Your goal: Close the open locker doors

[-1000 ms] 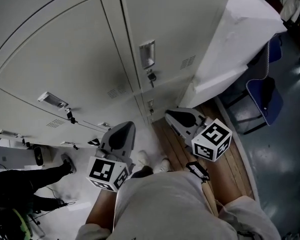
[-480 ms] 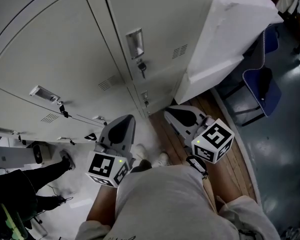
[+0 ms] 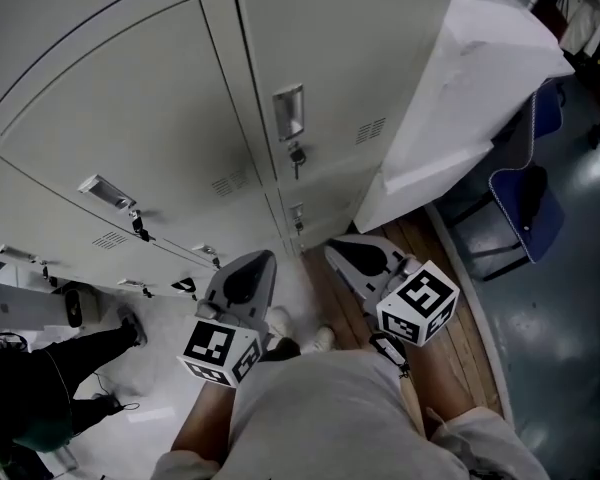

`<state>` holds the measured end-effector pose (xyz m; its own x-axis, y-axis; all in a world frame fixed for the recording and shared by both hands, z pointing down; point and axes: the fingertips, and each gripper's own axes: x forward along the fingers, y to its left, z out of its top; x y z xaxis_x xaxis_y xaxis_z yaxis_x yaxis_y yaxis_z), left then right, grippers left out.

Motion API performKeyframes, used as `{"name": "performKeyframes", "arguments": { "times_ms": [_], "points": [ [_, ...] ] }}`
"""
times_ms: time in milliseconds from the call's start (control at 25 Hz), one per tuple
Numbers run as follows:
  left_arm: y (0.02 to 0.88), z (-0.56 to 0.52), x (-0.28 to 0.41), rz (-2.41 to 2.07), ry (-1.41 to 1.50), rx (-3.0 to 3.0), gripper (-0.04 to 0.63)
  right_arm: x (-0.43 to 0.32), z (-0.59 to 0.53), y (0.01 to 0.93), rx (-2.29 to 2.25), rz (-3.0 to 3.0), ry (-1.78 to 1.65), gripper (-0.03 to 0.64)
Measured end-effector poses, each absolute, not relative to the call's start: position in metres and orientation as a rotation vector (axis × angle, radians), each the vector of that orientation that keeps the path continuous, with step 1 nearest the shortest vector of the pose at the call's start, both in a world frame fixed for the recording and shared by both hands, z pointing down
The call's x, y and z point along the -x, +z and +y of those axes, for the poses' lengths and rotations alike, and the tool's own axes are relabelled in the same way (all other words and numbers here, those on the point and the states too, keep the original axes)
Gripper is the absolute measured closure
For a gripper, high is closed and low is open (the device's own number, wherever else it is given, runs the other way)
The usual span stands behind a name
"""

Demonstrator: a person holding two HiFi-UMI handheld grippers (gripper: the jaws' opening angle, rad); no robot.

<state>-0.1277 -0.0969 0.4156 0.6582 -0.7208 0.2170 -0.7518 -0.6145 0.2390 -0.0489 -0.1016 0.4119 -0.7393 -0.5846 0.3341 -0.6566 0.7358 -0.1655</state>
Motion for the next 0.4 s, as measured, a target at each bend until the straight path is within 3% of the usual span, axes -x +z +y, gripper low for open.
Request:
{"name": "performKeyframes", "arguments": {
  "times_ms": [400],
  "points": [
    [0.4164,-0.0951,0.1341,-1.186,0.155,-2.563,0.58,0.0544,-0.1034,0.4164,-0.989,-2.669,0.39,0.591]
  ]
}}
